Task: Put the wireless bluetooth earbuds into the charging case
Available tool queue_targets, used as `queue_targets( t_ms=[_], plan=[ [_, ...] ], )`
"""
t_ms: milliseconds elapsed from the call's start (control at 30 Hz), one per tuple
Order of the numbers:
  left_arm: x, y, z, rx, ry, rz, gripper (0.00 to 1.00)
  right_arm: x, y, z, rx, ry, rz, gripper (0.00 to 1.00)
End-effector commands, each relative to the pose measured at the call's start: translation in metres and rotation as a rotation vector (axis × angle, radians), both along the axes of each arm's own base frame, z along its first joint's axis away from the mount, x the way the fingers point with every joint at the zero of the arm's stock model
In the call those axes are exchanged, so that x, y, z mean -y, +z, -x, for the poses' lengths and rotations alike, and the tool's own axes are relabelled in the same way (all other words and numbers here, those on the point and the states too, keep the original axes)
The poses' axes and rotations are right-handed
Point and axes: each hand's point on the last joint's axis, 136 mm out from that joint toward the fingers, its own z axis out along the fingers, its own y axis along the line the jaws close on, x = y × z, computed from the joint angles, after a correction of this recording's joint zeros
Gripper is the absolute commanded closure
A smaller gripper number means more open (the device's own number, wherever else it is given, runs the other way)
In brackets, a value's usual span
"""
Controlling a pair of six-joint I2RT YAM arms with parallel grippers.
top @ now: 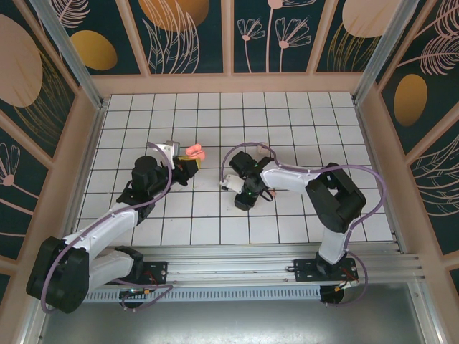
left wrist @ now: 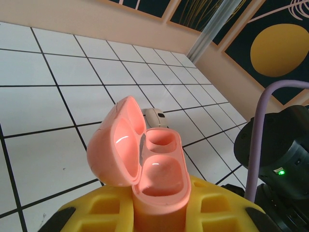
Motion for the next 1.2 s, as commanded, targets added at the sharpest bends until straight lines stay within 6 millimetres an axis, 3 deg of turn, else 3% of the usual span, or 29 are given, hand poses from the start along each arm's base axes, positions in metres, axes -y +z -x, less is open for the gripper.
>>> queue_targets(
  t_ms=[0, 200, 333, 433, 533, 700, 1000, 1167],
  plan=[
    [-0.003, 0.013, -0.002, 0.042, 0.017, 0.028, 0.91, 0.0, 0.008, 0.001, 0.014, -0.029, -0.002, 0.61],
    [-0.002, 0.013, -0.004, 0.05, 0.008, 0.003, 0.9, -0.001, 0.045, -0.006, 0.027, -0.213, -0.099, 0.6],
    [-0.001, 0.012, -0.005, 0.053, -0.001, -0.025, 0.9, 0.014, 0.065, -0.018, -0.011, -0.57, -0.102, 0.61],
    [0.001, 0.013, -0.007, 0.058, -0.008, -0.027, 0.9, 0.021, 0.072, -0.012, -0.109, -0.848, -0.094, 0.63],
    [0.003, 0.013, -0.007, 0.056, -0.022, -0.025, 0.9, 0.022, 0.07, 0.0, -0.227, -1.067, -0.103, 0.63],
    [0.006, 0.012, -0.007, 0.049, -0.038, -0.018, 0.9, 0.015, 0.061, 0.011, -0.332, -1.225, -0.142, 0.64],
    [0.008, 0.009, -0.005, 0.047, -0.054, -0.027, 0.9, 0.017, 0.03, 0.014, -0.365, -1.279, -0.077, 0.64],
    [0.009, 0.009, -0.004, 0.045, -0.063, -0.018, 0.9, 0.011, 0.025, 0.009, -0.368, -1.27, -0.084, 0.64]
  ],
)
